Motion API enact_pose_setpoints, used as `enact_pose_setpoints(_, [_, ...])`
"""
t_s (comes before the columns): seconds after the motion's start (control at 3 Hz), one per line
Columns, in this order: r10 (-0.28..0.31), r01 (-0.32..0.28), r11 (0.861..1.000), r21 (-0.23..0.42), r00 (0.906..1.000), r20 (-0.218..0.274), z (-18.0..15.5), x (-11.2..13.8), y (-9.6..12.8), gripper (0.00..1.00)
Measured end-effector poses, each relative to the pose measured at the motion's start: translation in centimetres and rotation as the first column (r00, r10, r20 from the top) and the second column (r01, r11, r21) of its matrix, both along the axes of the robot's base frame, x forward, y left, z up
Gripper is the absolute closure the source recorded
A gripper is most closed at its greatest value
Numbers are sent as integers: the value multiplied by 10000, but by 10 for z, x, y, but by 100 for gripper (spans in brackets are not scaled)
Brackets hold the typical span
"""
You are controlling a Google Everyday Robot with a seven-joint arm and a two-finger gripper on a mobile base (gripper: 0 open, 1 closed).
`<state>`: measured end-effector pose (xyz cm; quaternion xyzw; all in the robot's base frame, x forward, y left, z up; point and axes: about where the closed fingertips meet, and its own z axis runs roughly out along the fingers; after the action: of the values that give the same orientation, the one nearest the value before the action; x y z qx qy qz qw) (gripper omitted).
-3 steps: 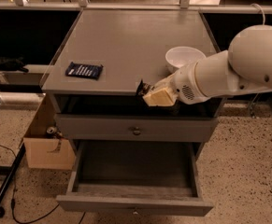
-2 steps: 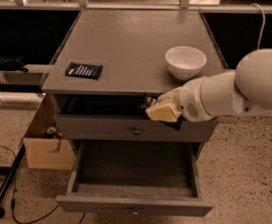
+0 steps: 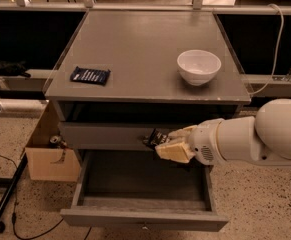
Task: Place rxbar chocolate into middle drawer
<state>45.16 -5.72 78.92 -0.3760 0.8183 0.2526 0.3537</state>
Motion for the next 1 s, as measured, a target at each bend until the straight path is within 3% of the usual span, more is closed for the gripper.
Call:
enact_pose_setpoints(0.67, [-86,63,9998,-179,9913,-1313,-49,31,0,100])
enact_pose_setpoints(1.0, [-85,64,9998,-170,9913,-1311,-49,31,0,100])
